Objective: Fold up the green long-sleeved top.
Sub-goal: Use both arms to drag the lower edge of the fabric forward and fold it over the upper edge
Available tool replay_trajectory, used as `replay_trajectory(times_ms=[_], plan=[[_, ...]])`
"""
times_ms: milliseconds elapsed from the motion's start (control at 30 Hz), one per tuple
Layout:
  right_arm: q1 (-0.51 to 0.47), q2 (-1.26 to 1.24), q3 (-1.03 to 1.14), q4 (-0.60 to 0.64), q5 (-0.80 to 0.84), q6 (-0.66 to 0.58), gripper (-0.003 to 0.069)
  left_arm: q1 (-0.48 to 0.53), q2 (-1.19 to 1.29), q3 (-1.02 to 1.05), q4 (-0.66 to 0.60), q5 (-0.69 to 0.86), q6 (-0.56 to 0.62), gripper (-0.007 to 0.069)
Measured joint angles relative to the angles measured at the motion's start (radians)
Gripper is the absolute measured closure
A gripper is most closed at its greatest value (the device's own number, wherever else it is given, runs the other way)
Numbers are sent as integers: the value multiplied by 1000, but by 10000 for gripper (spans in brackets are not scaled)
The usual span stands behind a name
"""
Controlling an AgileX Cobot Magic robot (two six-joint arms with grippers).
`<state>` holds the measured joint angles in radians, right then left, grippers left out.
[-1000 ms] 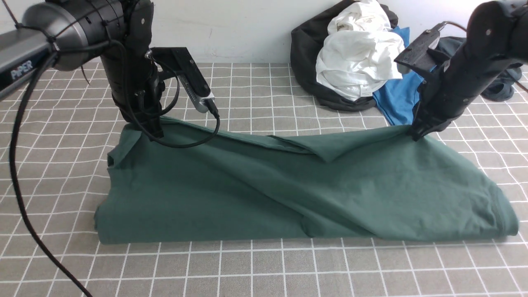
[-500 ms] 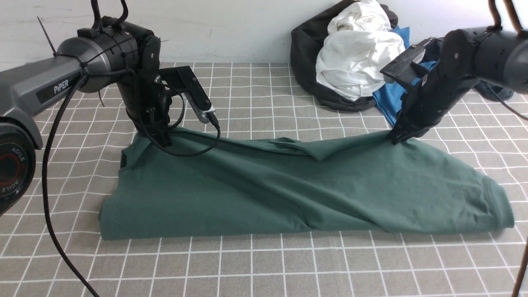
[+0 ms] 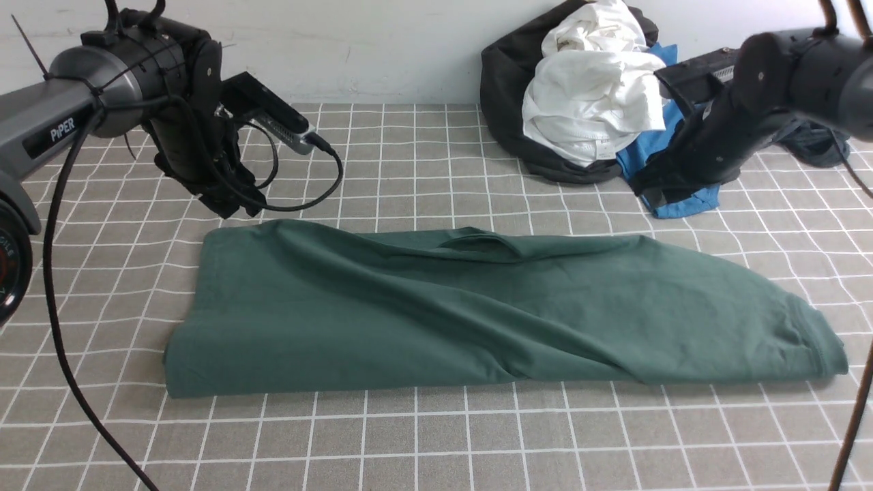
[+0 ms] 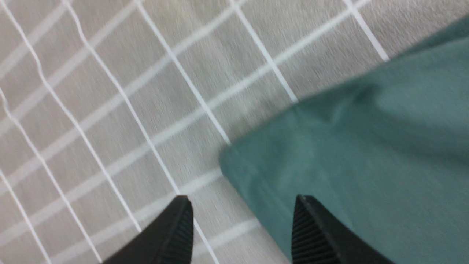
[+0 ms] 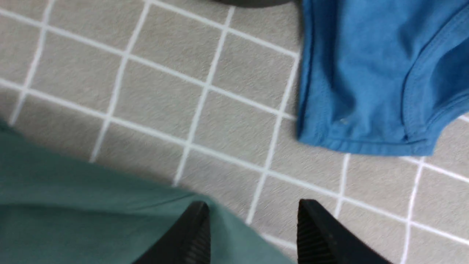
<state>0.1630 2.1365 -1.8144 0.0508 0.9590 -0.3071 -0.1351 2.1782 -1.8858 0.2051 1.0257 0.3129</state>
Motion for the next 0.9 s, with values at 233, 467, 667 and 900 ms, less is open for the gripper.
replay_trajectory(times_ms=[233,467,667,900], plan=[[124,26,-7,180,127,-166,395,-41,-1,-23,-54,186,-43,372],[204,110,-7,194,-16,-189,458,-51,-1,-23,-147,200,-3,573],[200,128,-7,108,-238,-52,467,-51,-1,-23,-173,200,20,632],[132,149,-13,-137,-418,275,467,-51,-1,-23,-174,200,21,632]])
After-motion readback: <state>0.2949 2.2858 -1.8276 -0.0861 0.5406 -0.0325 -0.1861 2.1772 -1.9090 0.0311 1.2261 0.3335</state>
